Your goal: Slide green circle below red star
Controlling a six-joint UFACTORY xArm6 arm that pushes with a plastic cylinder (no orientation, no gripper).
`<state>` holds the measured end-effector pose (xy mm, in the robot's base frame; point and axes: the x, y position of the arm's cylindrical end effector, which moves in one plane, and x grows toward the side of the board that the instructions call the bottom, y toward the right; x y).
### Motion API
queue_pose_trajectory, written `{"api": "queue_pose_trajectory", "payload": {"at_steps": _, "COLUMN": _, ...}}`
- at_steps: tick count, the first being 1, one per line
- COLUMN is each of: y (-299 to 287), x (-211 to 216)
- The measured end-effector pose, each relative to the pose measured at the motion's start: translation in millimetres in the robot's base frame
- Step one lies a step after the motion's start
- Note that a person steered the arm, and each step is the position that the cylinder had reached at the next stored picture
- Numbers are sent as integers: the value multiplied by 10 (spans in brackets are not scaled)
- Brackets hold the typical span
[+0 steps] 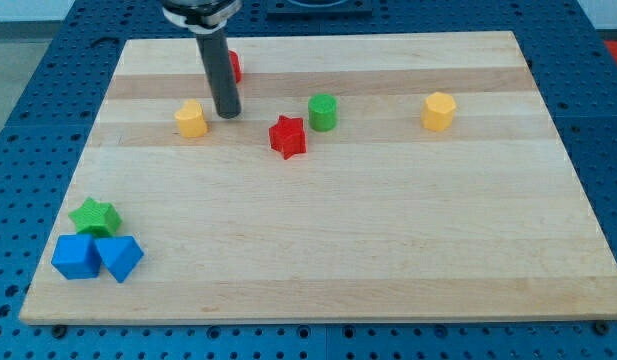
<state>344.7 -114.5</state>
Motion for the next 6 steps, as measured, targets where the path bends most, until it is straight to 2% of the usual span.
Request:
{"api": "queue_pose_trajectory", "payload": {"at_steps": 1, "y": 255, "x": -2}}
{"api": "queue_pose_trajectory", "payload": {"at_steps": 4, "y": 532, "x": -2}}
{"api": "queue_pose_trajectory", "payload": {"at_steps": 6, "y": 548, "x": -160}}
